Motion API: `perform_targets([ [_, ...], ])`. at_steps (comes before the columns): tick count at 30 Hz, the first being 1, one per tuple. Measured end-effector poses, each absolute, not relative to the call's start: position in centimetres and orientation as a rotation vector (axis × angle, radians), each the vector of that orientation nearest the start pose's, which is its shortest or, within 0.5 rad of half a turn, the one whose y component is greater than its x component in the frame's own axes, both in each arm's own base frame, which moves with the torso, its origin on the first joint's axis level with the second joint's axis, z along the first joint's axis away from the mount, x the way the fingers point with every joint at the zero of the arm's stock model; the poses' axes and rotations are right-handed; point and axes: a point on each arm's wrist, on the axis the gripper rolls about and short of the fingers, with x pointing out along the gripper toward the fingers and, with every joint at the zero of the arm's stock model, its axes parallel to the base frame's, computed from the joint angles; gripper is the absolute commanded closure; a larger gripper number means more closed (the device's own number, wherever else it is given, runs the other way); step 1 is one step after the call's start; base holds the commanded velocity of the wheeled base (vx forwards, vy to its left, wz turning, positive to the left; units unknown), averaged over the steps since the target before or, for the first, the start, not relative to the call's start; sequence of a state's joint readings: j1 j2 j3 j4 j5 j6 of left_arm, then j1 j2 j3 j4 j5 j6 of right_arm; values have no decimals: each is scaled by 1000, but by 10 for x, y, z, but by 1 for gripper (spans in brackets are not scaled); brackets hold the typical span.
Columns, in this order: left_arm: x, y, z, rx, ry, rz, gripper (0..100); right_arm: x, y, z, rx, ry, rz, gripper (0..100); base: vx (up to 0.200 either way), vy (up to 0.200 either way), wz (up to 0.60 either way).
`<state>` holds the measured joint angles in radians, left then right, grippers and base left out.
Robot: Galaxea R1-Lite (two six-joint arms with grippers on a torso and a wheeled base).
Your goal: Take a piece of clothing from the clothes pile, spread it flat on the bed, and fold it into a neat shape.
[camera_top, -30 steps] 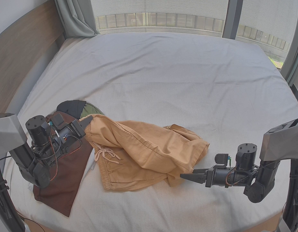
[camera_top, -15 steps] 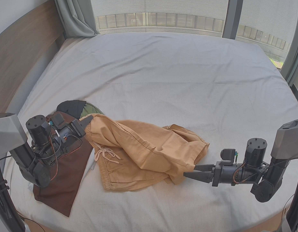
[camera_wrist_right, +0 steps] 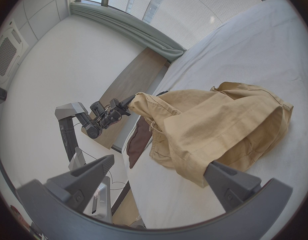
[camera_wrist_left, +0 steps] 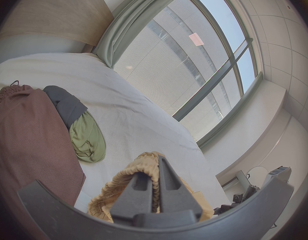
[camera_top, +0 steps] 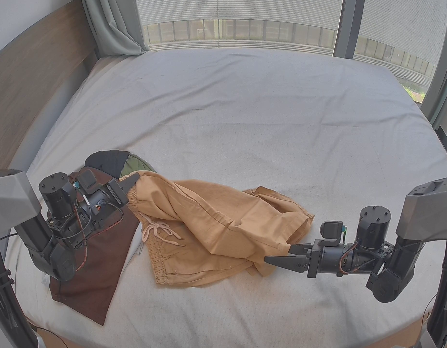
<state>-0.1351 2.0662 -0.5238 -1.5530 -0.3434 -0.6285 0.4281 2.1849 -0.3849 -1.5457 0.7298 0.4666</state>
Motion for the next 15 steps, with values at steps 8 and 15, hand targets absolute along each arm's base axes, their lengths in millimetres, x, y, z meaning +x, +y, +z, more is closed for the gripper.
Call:
perform_targets([
  [8, 321, -52, 92, -615, 142, -465, 100, 271, 136, 35, 452, 515, 1059, 100, 0, 0, 0],
  [15, 321, -52, 90, -616, 147, -464, 100, 283, 118, 45, 462, 453, 1002, 100, 0, 0, 0],
])
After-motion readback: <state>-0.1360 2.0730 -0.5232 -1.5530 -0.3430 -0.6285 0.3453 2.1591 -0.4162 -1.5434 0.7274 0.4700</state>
